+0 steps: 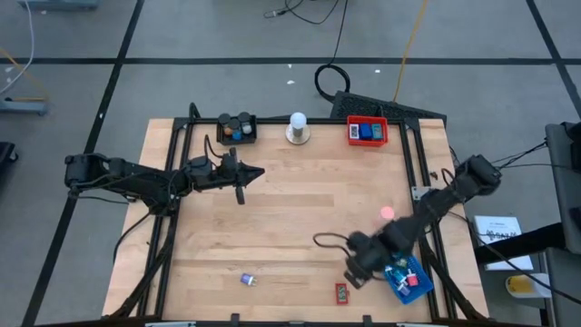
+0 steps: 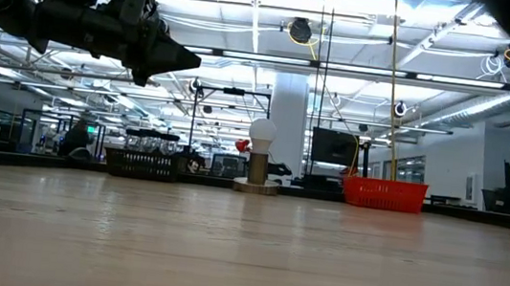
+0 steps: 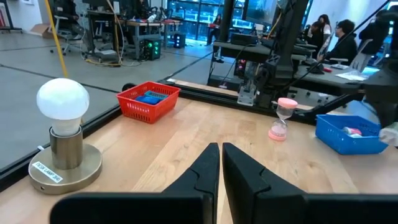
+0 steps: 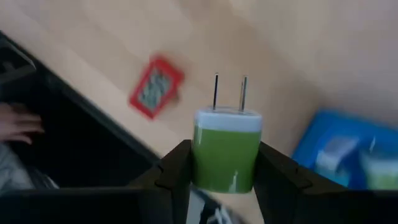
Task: Pick & Place Office items
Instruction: Put the green charger adapter into the blue bin
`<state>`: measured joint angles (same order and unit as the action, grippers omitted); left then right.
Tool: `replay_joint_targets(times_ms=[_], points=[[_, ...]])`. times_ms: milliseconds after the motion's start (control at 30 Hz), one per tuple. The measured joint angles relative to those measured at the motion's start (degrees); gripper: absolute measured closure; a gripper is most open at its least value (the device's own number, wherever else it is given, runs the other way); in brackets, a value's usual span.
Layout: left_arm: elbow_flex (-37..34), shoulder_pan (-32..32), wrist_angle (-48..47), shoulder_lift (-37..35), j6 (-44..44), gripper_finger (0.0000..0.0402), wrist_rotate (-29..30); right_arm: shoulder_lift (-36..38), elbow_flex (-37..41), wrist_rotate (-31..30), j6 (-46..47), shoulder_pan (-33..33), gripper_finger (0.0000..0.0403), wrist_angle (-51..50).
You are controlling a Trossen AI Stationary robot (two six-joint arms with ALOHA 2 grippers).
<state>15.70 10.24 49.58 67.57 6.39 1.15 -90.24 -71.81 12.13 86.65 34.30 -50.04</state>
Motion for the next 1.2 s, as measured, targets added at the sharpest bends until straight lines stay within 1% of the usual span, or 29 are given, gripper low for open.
replay_joint_targets(times_ms=[167, 300, 400, 500, 633, 867, 1000, 1100, 1200], points=[[0.0, 0.0, 0.0, 0.0, 0.0, 0.0378, 0.0, 1.0, 0.0, 0.1, 10.8, 8.0, 0.0279, -0.8], [0.0, 0.0, 0.0, 0.0, 0.0, 0.0378, 0.0, 1.7, 0.0, 0.1, 19.7, 14.0, 0.0279, -6.4], [0.0, 0.0, 0.0, 0.0, 0.0, 0.0378, 0.0, 1.7, 0.1, 0.1, 24.2, 17.7, 0.0279, -10.1], [0.0, 0.0, 0.0, 0.0, 0.0, 0.0378, 0.0, 1.7, 2.2, 0.1, 26.9, 19.9, 0.0277, -11.5], [0.0, 0.0, 0.0, 0.0, 0.0, 0.0378, 0.0, 1.7, 6.1, -0.1, 27.7, 21.4, 0.0276, -9.5], [0.0, 0.0, 0.0, 0.0, 0.0, 0.0378, 0.0, 1.7, 11.3, -0.1, 25.2, 21.3, 0.0275, -3.2], [0.0, 0.0, 0.0, 0.0, 0.0, 0.0378, 0.0, 1.7, 13.4, 0.0, 25.4, 21.3, 0.0272, -0.1], [0.0, 0.0, 0.0, 0.0, 0.0, 0.0378, 0.0, 1.8, 13.7, 0.0, 25.5, 21.3, 0.0258, 0.5], [0.0, 0.0, 0.0, 0.0, 0.0, 0.0378, 0.0, 1.7, 13.7, 0.1, 25.5, 21.3, 0.0231, 0.6]])
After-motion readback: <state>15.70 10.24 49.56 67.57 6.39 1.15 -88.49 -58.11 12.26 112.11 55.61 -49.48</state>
